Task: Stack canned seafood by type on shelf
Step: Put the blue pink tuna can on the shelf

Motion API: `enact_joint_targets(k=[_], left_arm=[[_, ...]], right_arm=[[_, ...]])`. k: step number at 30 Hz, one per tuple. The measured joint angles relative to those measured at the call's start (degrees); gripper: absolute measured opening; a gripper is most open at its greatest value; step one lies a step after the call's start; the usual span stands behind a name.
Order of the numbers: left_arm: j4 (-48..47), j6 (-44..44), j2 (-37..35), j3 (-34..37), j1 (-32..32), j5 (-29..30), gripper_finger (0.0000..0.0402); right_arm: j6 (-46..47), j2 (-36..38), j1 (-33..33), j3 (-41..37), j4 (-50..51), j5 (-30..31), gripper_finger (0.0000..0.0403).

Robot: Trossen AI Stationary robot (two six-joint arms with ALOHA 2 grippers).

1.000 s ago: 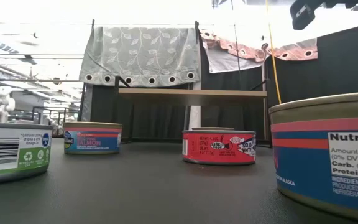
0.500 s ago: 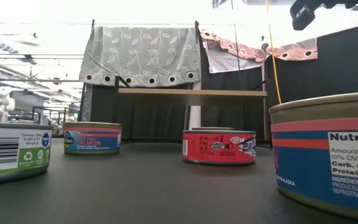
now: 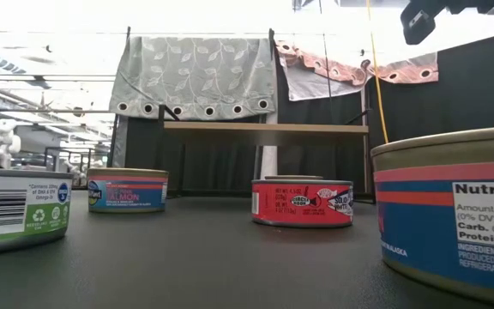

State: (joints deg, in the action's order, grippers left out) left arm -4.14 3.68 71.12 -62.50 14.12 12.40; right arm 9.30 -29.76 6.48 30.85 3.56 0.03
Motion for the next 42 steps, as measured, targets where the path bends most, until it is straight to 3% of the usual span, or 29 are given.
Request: enact_joint_targets(k=[8, 27, 42], left_arm=[[13.1, -4.0, 3.8, 5.6, 3.8, 5.1, 0.0029], [12.6, 4.7, 6.5, 7.8, 3.7, 4.7, 0.0029], [7.5, 6.5, 6.5, 7.8, 7.8, 3.6, 0.0029]], right_arm=[[0.1, 0.0, 0.0, 0.0, 1.4, 0.0, 0.0], [7.6, -0.9, 0.2, 0.0, 1.5, 0.2, 0.0], [18.0, -10.9, 6.6, -1.9, 1.1, 0.2, 0.0]])
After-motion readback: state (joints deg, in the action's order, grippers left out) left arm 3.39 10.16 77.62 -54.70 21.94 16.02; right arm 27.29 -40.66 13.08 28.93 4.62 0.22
